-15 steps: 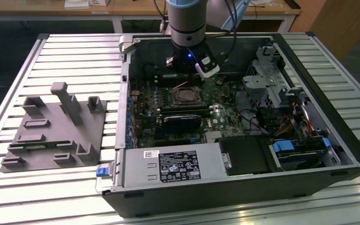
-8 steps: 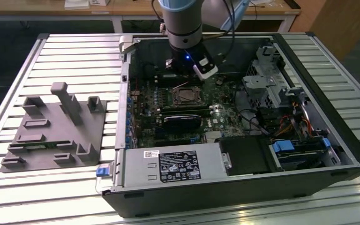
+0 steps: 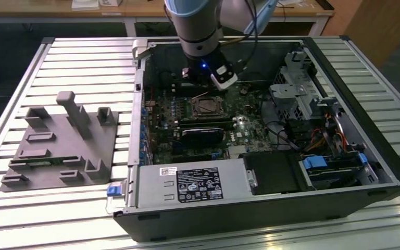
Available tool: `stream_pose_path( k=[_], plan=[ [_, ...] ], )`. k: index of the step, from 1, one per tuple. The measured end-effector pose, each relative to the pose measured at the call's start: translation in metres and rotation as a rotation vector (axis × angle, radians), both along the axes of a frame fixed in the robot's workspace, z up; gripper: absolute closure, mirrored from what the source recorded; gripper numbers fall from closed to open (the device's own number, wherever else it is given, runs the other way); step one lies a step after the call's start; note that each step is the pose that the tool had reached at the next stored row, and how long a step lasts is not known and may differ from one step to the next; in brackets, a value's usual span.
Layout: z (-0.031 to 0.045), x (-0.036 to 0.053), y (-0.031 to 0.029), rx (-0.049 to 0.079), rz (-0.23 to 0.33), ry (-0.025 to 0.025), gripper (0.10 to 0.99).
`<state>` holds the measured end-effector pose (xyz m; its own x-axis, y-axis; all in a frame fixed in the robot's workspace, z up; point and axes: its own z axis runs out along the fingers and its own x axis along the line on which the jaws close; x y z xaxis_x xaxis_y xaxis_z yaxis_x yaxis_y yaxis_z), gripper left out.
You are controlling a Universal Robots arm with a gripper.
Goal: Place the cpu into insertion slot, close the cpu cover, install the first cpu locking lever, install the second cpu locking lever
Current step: 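Install the first cpu locking lever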
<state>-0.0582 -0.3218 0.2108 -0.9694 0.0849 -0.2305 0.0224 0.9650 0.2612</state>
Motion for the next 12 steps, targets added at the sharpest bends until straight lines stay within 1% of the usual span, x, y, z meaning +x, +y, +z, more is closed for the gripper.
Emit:
stream_pose_path(
  k=[3,8,10,12],
  plan=[
    [-0.0008,-0.0020,0.0015,0.000,-0.014,-0.0009,0.980],
    [-0.0020,-0.0058,0.0062,0.000,-0.030,-0.0013,0.980],
    [-0.0031,-0.0058,0.0064,0.000,-0.051,-0.0015,0.980],
    [-0.0044,-0.0058,0.0063,0.000,-0.087,-0.0014,0.980]
  ],
)
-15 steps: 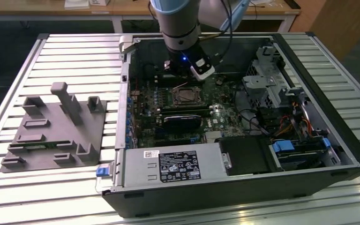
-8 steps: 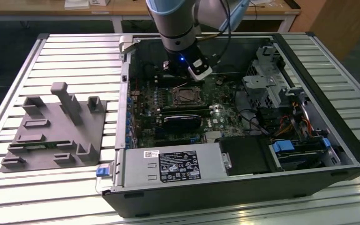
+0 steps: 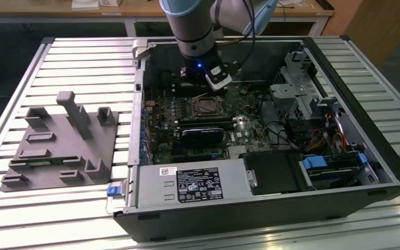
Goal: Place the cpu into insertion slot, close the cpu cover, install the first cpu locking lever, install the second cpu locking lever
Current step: 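Install the first cpu locking lever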
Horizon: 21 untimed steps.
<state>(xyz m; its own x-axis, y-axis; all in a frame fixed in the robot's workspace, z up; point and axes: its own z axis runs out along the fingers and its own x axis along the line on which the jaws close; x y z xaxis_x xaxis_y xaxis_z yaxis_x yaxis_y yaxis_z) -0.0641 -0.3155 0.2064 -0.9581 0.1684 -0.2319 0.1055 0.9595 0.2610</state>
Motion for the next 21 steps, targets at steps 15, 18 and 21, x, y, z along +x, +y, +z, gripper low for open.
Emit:
stream_pose_path(
  k=[15,18,21],
  plan=[
    [-0.0066,-0.0080,0.0072,0.000,-0.112,-0.0013,0.980],
    [-0.0081,-0.0089,0.0103,0.000,-0.125,-0.0013,0.980],
    [-0.0093,-0.0096,0.0132,0.000,-0.137,-0.0015,0.980]
  ],
)
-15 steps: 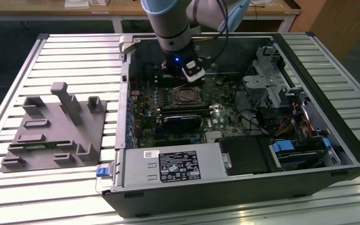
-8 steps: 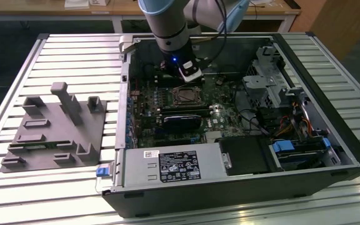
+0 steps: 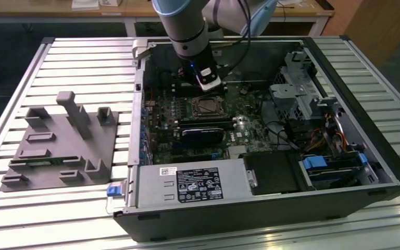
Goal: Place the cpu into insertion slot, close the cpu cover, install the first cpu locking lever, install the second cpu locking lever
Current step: 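Install the first cpu locking lever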
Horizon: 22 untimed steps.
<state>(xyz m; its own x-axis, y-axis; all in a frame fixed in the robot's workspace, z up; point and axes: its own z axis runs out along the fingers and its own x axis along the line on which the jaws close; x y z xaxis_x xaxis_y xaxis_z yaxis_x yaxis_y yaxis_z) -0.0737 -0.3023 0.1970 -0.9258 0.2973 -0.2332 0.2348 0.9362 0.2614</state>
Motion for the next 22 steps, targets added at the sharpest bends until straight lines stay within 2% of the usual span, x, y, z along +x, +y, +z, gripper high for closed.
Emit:
stream_pose_path(
  k=[4,8,18,22],
  plan=[
    [-0.0010,0.0000,0.0002,-0.006,-0.021,-0.0015,0.980],
    [-0.0019,0.0000,0.0001,-0.018,-0.033,-0.0056,0.980],
    [-0.0075,-0.0005,0.0001,-0.026,-0.064,-0.0146,0.980],
    [-0.0094,-0.0004,0.0001,-0.026,-0.070,-0.0153,0.980]
  ],
)
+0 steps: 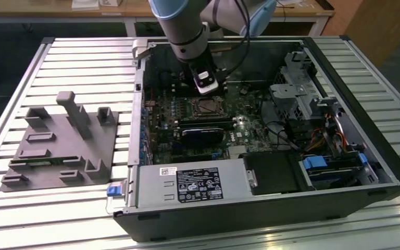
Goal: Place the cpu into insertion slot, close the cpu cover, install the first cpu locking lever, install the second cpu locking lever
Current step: 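Install the first cpu locking lever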
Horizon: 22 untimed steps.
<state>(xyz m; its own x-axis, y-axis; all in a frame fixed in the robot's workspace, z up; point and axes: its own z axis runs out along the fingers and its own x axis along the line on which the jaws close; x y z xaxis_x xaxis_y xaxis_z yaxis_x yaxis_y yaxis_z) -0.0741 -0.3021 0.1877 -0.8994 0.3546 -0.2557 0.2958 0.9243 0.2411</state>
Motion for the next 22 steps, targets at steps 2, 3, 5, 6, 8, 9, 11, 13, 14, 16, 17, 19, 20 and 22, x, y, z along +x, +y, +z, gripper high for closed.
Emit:
stream_pose_path(
  k=[2,3,5,6,8,9,11,13,14,16,17,19,20,22],
  plan=[
    [-0.0009,-0.0001,-0.0001,0.000,0.000,0.0002,0.980],
    [-0.0011,-0.0001,-0.0001,0.001,0.000,0.0003,0.980],
    [-0.0014,0.0001,-0.0001,0.006,0.000,0.0001,0.980],
    [-0.0015,0.0003,-0.0001,0.011,0.000,0.0000,0.980],
    [-0.0014,0.0002,-0.0002,0.029,0.000,0.0002,0.980],
    [-0.0014,0.0002,-0.0002,0.034,0.001,0.0002,0.980],
    [-0.0014,0.0003,-0.0001,0.036,0.001,-0.0001,0.980],
    [0.0019,0.0004,0.0001,0.037,0.001,-0.0006,0.980],
    [0.0041,0.0003,-0.0001,0.036,0.001,-0.0001,0.980],
    [0.0084,0.0003,-0.0001,0.036,0.001,-0.0002,0.980],
    [0.0107,0.0003,-0.0001,0.036,0.001,0.0000,0.980],
    [0.0154,0.0003,-0.0001,0.036,0.001,-0.0001,0.980],
    [0.0177,0.0003,-0.0001,0.036,0.001,0.0000,0.980],
    [0.0210,0.0003,-0.0001,0.036,0.001,0.0000,0.980]
  ],
)
